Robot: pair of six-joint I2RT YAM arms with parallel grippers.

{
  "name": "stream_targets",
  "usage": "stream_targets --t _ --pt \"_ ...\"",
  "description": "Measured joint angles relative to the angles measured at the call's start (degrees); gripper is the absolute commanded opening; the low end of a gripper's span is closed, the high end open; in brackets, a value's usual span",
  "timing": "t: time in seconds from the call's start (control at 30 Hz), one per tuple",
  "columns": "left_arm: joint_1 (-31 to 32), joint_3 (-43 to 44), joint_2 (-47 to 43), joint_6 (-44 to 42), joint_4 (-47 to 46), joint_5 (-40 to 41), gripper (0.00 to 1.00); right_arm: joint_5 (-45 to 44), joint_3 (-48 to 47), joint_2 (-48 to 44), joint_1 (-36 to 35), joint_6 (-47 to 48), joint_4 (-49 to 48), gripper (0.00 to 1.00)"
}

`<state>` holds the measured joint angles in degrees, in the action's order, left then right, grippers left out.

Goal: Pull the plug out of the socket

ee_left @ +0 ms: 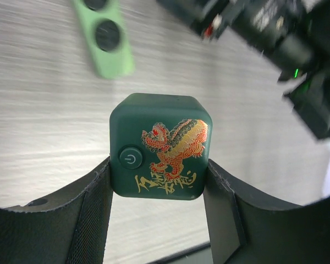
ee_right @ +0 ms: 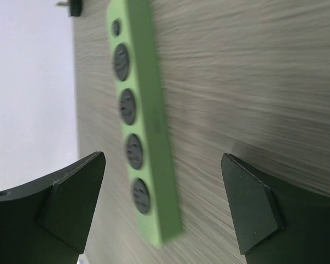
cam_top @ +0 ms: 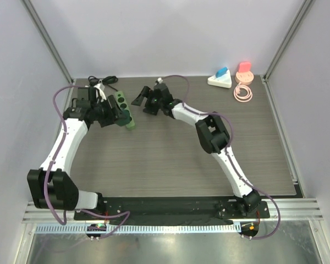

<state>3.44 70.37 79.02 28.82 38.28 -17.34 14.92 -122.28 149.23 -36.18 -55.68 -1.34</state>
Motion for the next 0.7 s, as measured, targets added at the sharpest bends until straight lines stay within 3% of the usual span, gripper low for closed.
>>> stream_targets --t 0.27,0.5,0.7 --pt "11.5 -7.2 -6.5 4.0 -6.9 -0.7 0.00 0.3 19.1 -16.5 7.8 10.7 4.5 0.93" --pt "21.6 -16.2 0.2 8.4 -14.6 -0.4 0.00 -1.4 41.2 -37.9 13.2 20.1 7.7 0.96" --pt "26.3 -21.0 5.4 11.1 -22.9 -1.4 0.00 -4.4 59.3 -56.5 15.6 26.8 11.2 0.97"
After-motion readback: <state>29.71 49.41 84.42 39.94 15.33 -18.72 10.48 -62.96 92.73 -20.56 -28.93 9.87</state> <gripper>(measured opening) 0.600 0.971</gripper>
